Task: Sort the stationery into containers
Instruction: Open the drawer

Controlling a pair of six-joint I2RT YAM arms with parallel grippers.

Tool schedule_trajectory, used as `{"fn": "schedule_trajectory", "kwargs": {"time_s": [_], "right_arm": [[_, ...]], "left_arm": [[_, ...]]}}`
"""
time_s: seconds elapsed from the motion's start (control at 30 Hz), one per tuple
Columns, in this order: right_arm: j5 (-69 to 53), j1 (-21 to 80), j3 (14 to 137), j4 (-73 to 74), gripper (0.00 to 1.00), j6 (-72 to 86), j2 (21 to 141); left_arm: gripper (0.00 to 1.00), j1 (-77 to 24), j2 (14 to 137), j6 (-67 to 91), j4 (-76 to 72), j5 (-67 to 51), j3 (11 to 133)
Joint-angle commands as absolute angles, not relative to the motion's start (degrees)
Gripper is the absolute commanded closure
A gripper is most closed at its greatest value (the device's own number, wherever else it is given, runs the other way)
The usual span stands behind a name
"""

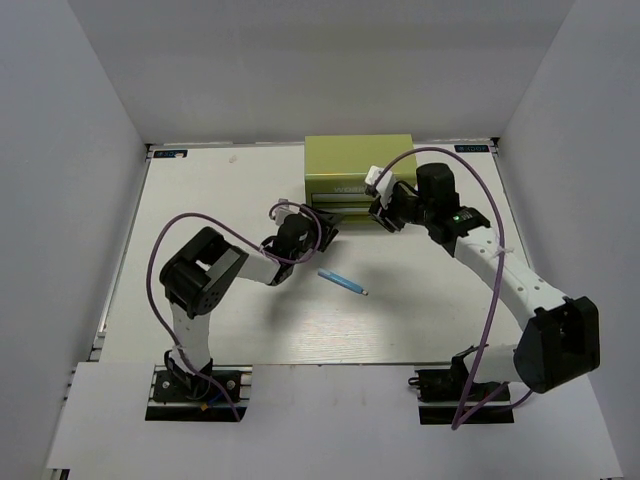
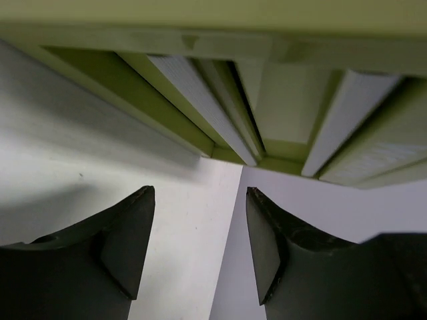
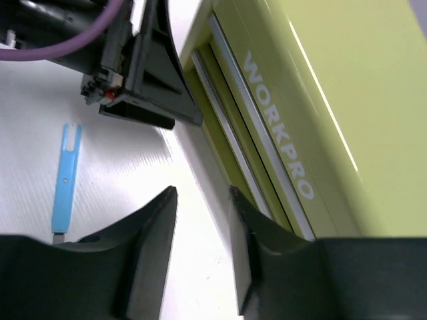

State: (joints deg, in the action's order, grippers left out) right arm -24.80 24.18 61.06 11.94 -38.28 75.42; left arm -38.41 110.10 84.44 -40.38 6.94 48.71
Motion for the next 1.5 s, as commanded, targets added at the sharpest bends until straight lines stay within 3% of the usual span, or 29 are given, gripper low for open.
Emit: {"fn": "schedule_trajectory", "kwargs": {"time_s": [0.0, 0.23, 0.83, 1.03, 1.1, 1.17, 1.47], "right_arm": [[-22.7, 23.1, 63.9, 10.0, 0.56, -35.9, 77.4], [-22.3, 21.2, 66.3, 8.4, 0.5, -35.2, 79.0], [-21.4, 18.3, 67.9, 8.3, 0.5, -35.3, 79.3], [-19.6, 17.8, 68.6, 7.6, 0.48, -35.5, 80.4], [-19.3, 17.8, 69.8, 7.7, 0.42, -35.7, 81.8], [-18.8, 17.9, 70.9, 7.8, 0.39, -36.0, 82.4], [-18.0, 18.0, 78.0, 9.0, 0.31, -40.7, 88.8]], "left_arm": [[0.33, -38.6, 112.1, 86.3, -47.7, 9.7, 49.7], [0.33, -38.6, 117.4, 86.8, -49.8, 11.2, 54.2], [0.4, -38.6, 124.9, 88.1, -57.5, 16.8, 59.2], [0.52, -38.1, 125.4, 88.6, -56.3, 17.3, 59.2], [0.6, -38.1, 125.9, 89.1, -56.3, 17.3, 59.2], [0.62, -38.1, 126.5, 89.1, -57.8, 17.3, 58.0], [0.8, -39.1, 126.0, 89.7, -60.4, 17.1, 55.3]]}}
